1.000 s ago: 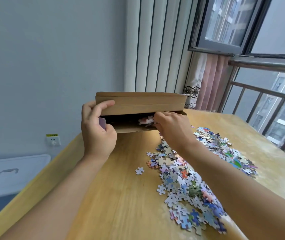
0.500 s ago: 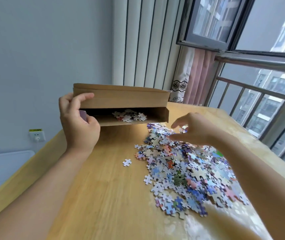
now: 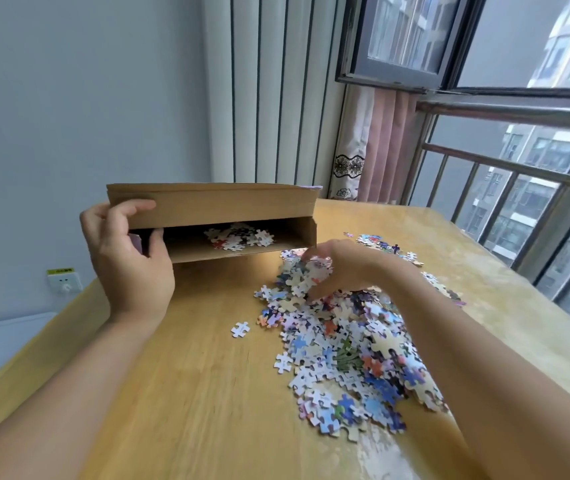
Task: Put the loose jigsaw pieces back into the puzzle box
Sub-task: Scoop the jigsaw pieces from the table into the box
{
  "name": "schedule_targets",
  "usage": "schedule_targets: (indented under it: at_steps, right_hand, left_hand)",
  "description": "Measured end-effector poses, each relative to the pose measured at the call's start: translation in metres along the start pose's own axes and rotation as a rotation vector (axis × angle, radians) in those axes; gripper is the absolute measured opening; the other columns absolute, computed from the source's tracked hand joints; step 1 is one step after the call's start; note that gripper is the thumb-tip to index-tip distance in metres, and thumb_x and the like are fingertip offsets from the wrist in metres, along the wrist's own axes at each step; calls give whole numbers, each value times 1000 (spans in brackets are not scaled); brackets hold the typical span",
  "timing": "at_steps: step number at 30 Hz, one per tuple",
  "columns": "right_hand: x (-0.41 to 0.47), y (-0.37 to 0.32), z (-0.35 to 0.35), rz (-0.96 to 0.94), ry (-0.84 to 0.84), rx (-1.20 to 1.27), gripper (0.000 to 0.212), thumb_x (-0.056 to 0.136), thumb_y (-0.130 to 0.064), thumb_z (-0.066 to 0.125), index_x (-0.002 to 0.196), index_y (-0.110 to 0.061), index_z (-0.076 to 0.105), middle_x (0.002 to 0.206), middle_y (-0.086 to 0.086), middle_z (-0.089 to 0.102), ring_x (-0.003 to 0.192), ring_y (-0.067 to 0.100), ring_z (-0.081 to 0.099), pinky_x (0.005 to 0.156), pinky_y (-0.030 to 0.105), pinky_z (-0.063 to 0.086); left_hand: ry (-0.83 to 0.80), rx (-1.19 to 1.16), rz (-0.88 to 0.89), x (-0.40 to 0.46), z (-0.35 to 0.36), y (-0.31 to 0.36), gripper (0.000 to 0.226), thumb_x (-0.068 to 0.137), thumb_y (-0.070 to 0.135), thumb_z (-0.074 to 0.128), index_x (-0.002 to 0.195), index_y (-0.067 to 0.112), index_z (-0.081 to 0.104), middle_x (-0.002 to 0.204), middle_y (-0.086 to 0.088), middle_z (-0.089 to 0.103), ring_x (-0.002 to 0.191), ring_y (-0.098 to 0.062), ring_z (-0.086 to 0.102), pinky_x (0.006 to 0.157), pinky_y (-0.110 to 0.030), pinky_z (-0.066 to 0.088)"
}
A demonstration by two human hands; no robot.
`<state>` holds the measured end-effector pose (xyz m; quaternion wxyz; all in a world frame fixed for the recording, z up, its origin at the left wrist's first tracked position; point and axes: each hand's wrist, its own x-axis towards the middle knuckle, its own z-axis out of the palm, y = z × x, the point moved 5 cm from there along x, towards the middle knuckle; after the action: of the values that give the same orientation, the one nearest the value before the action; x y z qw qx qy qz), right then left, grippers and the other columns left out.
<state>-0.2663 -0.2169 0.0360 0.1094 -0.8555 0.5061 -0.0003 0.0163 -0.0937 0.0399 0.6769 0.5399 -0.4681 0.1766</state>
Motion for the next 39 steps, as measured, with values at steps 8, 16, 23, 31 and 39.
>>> schedule_targets:
  at_steps: [8, 16, 23, 31, 39]
  right_hand:
    - [-10, 3, -3, -51, 82, 55, 76, 77, -39, 85, 143, -31, 49, 141, -2, 57, 126, 23, 55, 104, 39, 48]
    - [-6, -5, 8, -31, 81, 85, 69, 76, -40, 86, 136, -22, 58, 137, 2, 59, 124, 23, 55, 106, 38, 47]
    - [-9, -2, -6, -56, 133, 54, 40, 76, -28, 86, 109, -11, 70, 111, 12, 72, 104, 32, 65, 93, 50, 54]
    - [-41, -14, -50, -89, 162, -42, 42, 79, -25, 85, 118, -15, 71, 110, 0, 73, 92, 21, 67, 85, 36, 55]
    - [-66, -67, -83, -264, 445, -3, 38, 86, -20, 79, 122, -22, 70, 111, -2, 73, 92, 16, 67, 81, 27, 57]
  left_hand:
    - [-35, 18, 59, 2, -2, -2, 21, 86, -6, 67, 100, 9, 72, 101, 19, 43, 74, 2, 48, 64, -10, 37]
    - [-116, -14, -60, 5, 0, 2, 42, 86, -11, 62, 117, 17, 66, 98, 21, 46, 59, -6, 42, 66, -10, 39]
    - [-100, 12, -92, 5, -2, 4, 45, 84, -10, 62, 119, 17, 66, 97, 21, 46, 63, -1, 44, 71, -7, 39]
    - [-117, 4, -114, 8, -3, 7, 53, 83, -15, 58, 122, 20, 65, 101, 18, 49, 66, -3, 45, 74, -8, 42]
    - [-106, -64, -61, 12, -5, 22, 60, 76, -23, 56, 121, 15, 68, 115, -1, 56, 104, 4, 53, 98, -3, 34]
